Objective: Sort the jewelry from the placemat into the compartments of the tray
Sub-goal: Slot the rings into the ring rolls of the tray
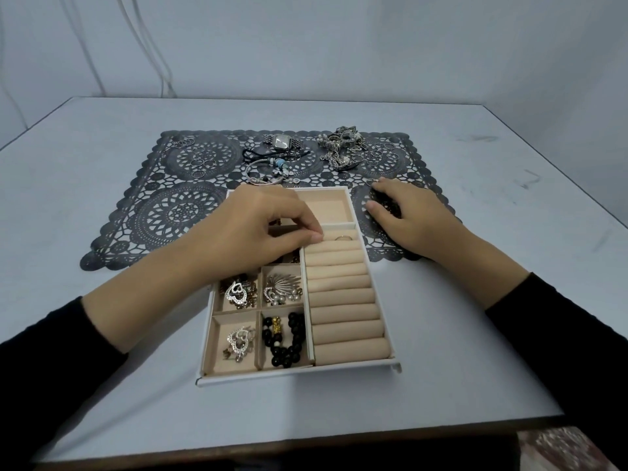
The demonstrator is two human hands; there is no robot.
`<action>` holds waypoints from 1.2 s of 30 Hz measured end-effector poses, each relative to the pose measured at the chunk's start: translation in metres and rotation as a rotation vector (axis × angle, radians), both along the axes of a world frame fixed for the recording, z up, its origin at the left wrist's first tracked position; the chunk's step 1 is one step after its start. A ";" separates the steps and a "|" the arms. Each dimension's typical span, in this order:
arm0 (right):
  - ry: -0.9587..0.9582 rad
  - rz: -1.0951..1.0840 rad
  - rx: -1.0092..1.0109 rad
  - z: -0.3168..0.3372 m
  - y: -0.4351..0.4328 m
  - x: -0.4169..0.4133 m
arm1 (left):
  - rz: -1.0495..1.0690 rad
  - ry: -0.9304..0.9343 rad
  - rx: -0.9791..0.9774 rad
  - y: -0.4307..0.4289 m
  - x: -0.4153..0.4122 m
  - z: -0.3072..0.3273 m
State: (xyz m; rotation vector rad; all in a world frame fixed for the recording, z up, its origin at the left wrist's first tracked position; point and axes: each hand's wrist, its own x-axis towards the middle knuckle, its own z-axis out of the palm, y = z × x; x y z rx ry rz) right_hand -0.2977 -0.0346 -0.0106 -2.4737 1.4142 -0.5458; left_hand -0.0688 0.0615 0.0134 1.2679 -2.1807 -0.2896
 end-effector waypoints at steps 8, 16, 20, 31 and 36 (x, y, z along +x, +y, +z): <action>-0.003 -0.008 0.011 -0.001 -0.001 0.000 | 0.053 0.105 0.150 -0.002 0.002 0.003; 0.001 -0.010 0.002 0.000 -0.001 0.000 | 0.100 0.152 0.194 -0.003 -0.002 0.003; -0.007 -0.006 0.006 -0.001 -0.001 0.000 | 0.120 0.172 0.215 -0.004 -0.004 0.002; -0.019 -0.015 0.011 -0.003 -0.003 0.000 | 0.143 0.186 0.257 -0.002 -0.006 0.006; -0.058 -0.042 0.023 0.000 -0.001 0.000 | 0.162 0.225 0.192 -0.001 -0.001 0.007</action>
